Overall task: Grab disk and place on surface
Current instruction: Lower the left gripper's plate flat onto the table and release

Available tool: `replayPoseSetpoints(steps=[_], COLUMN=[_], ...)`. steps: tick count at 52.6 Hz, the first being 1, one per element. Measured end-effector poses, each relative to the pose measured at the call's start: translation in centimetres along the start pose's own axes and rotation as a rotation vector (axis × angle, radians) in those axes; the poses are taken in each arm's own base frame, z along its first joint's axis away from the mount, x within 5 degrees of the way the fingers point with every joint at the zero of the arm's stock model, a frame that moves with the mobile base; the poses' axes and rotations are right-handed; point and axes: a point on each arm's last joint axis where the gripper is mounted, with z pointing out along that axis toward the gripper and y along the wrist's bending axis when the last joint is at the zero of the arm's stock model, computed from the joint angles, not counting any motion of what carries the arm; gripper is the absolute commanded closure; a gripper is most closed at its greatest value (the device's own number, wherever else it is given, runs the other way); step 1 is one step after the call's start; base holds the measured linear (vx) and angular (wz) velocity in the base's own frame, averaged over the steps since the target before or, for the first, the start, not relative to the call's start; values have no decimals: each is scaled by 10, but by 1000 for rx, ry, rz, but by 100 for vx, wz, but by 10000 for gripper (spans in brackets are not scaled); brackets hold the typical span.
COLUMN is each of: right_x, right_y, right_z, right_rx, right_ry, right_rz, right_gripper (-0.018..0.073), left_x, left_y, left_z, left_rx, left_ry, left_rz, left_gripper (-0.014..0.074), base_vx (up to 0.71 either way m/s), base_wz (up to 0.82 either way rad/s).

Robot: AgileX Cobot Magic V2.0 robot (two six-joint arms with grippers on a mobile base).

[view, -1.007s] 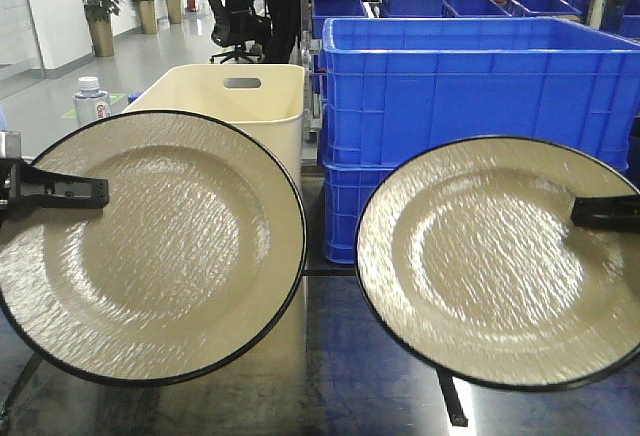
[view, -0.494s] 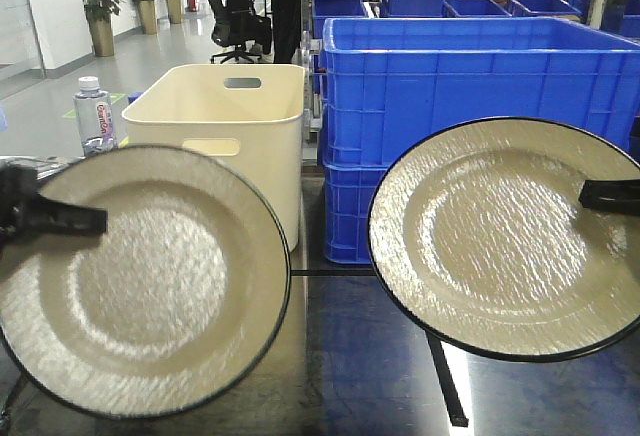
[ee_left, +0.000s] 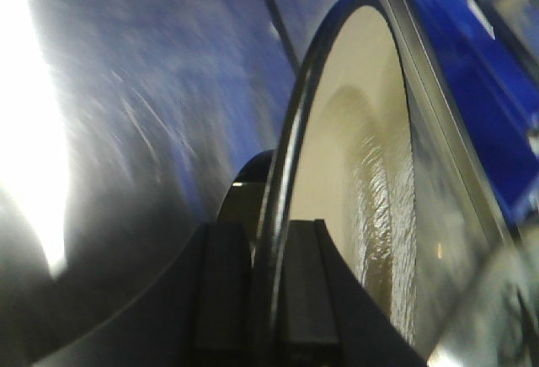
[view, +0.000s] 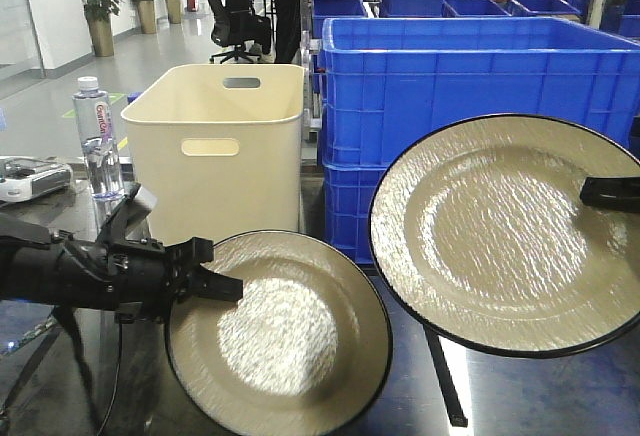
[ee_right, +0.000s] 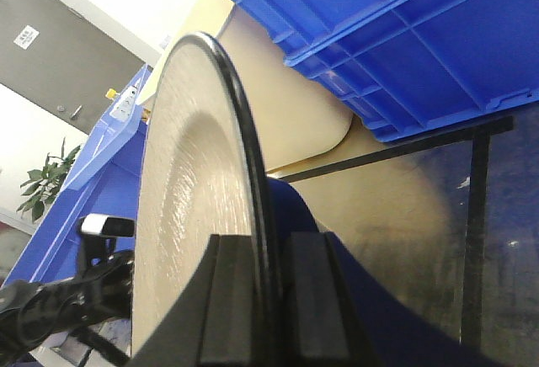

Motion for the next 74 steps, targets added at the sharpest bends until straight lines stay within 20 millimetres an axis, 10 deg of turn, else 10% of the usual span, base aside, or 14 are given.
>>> replayPoseSetpoints(steps=[18,55,74], right_x=[0,0,0], right_y=[0,0,0], right_z=[0,0,0], right_rx=[-2,-3,-3], right_ry=[3,3,3], right_rz=[0,-1,-1], right_gripper=[568,568,568], left_x=[-4,3,3], left_y=[38,38,38], left_z=[37,50,50], left_rx=[-24,-20,-22], left_ry=[-86,-63,-62], left_rz=[-200,-195,-166], left_gripper=[594,564,356], base_vx=[0,0,0], base_wz=[0,0,0])
